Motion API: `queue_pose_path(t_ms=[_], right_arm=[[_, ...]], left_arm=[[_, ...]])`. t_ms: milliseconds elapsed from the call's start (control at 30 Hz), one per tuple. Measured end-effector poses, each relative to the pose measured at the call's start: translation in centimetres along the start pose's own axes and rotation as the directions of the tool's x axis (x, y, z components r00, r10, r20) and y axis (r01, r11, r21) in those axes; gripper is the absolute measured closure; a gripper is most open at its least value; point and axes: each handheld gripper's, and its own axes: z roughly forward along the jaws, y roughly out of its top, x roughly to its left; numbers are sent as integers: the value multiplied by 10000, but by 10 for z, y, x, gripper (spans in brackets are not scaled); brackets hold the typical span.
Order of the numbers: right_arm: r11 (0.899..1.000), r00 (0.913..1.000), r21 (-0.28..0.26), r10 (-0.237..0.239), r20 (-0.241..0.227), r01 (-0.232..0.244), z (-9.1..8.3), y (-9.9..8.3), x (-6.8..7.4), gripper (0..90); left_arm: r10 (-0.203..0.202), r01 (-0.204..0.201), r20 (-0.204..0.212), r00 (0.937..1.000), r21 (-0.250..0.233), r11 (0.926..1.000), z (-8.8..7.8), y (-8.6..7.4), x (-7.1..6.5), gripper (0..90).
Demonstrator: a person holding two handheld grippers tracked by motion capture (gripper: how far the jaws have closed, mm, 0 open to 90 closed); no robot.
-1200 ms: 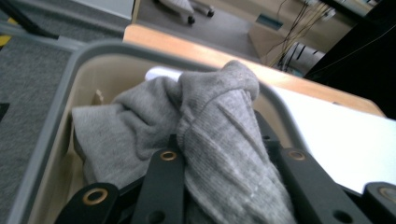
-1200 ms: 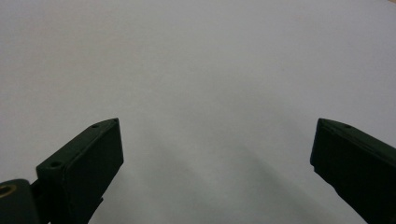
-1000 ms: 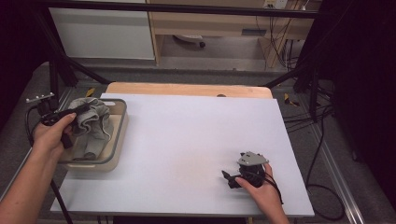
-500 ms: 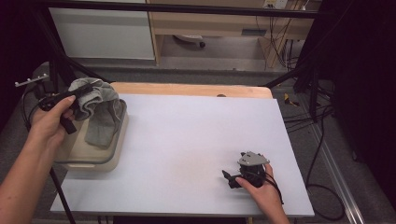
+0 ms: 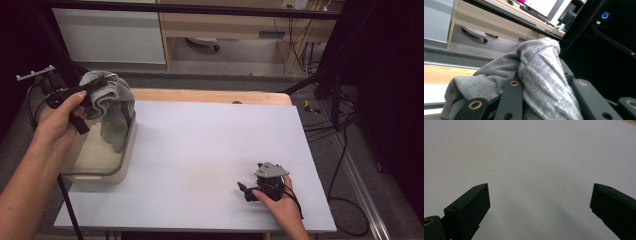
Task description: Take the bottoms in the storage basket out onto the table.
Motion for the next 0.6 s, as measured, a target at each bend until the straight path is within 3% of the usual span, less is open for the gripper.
queue_pose_path(t_ms=[200,300,600], right_arm=[[9999,9999,78,-139,27,139,3,1,3,41],[9994,9994,-47,-338,113,339,4,2,6,40],[9992,9991,21,-394,165,394,6,0,7,41]], left_arm=[[-71,71,268,9996,6,10000,2,3,-7,718],[-319,320,169,9993,-33,9995,2,4,-4,718],[-227,228,-19,9997,122,9997,6,3,-6,718]])
